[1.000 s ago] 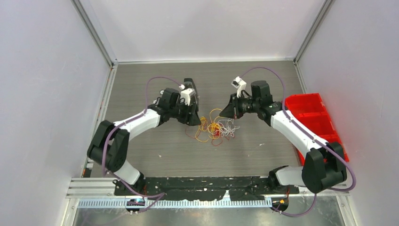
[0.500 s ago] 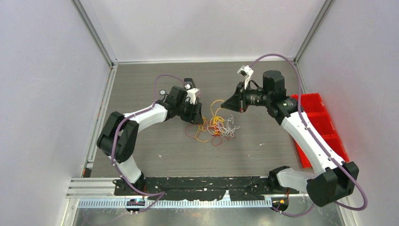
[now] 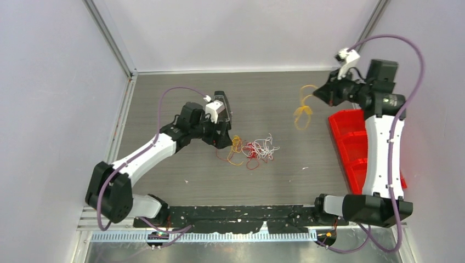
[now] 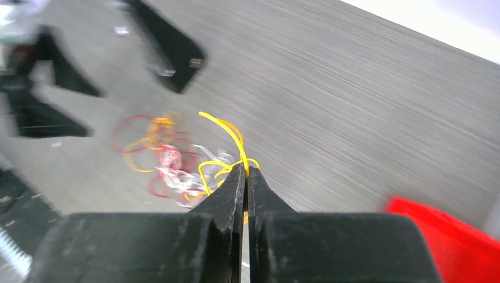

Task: Untangle the cables

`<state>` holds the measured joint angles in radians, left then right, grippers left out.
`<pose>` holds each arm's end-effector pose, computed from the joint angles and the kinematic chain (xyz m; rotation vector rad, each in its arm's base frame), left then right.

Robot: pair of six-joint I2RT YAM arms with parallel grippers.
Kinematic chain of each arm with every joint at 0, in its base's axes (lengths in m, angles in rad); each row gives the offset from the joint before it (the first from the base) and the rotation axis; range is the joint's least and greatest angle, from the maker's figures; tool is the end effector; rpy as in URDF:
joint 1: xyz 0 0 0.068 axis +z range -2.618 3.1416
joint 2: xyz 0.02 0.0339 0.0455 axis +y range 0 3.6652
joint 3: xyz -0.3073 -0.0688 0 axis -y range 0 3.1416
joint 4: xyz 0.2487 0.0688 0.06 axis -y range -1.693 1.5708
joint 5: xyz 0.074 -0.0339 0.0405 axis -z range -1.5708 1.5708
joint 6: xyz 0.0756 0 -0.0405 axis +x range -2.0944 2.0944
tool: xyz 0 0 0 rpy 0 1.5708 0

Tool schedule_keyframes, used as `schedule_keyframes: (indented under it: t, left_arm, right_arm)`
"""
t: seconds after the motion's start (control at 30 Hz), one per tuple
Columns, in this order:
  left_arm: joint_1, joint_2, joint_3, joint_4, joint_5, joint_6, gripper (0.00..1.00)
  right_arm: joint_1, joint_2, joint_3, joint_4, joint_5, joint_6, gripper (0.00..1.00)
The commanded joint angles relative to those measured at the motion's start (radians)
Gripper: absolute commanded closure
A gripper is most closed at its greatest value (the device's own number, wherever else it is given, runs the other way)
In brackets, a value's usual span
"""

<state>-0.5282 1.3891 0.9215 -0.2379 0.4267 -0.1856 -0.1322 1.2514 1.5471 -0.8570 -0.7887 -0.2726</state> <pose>0.2626 -0.1894 0.2646 0.6284 2.2617 -0.8510 0.2566 0.0200 0.4674 -0.5840 1.9139 0.5784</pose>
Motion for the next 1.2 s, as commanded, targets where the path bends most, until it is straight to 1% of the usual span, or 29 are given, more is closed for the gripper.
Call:
schedule_keyframes:
  t: [0.0, 0.1, 0.17, 0.2, 0.27, 0.3, 0.4, 0.67, 0.77, 0.87, 0.93, 1.03, 1.17]
  left_arm:
    - [-0.003, -0.099, -0.030, 0.000, -0.010, 0.034, 0.15]
    - [-0.002, -0.135, -0.044, 0.000, 0.001, 0.031, 0.14]
    - [-0.002, -0.154, -0.046, -0.012, 0.007, 0.043, 0.13]
    - [-0.003, -0.161, -0.047, -0.019, 0.007, 0.050, 0.10]
    - [-0.002, -0.177, -0.047, -0.037, 0.011, 0.061, 0.08]
    - [-0.003, -0.181, -0.046, -0.042, 0.013, 0.065, 0.03]
    - [-0.003, -0.189, -0.036, -0.061, 0.020, 0.068, 0.02]
    - [-0.003, -0.200, -0.023, -0.082, 0.038, 0.055, 0.01]
    - [-0.002, -0.205, -0.023, -0.095, 0.039, 0.058, 0.01]
    - [-0.002, -0.206, -0.023, -0.104, 0.033, 0.064, 0.01]
    - [-0.002, -0.206, -0.024, -0.104, 0.031, 0.066, 0.00]
    - [-0.003, -0.203, -0.024, -0.102, 0.030, 0.066, 0.00]
    - [-0.002, -0.201, -0.027, -0.101, 0.031, 0.068, 0.01]
  right_arm:
    - [-0.203, 0.079, 0.102, -0.225, 0.139, -0.261, 0.95]
    - [-0.299, 0.132, 0.154, -0.245, 0.228, -0.334, 0.95]
    - [-0.382, 0.179, 0.199, -0.285, 0.253, -0.374, 0.95]
    - [-0.400, 0.185, 0.213, -0.302, 0.259, -0.386, 0.95]
    - [-0.453, 0.194, 0.247, -0.370, 0.275, -0.451, 0.95]
    - [-0.487, 0.190, 0.251, -0.389, 0.287, -0.471, 0.95]
    - [-0.559, 0.163, 0.231, -0.462, 0.307, -0.578, 0.95]
    - [-0.801, 0.075, 0.097, -0.535, 0.327, -0.838, 0.95]
    - [-0.848, 0.062, 0.032, -0.530, 0.336, -0.928, 0.95]
    - [-0.894, 0.056, -0.023, -0.506, 0.343, -0.984, 0.95]
    - [-0.911, 0.049, -0.076, -0.463, 0.349, -1.013, 0.95]
    - [-0.918, 0.024, -0.189, -0.349, 0.358, -1.040, 0.95]
    - [-0.916, -0.038, -0.324, -0.228, 0.374, -1.079, 0.95]
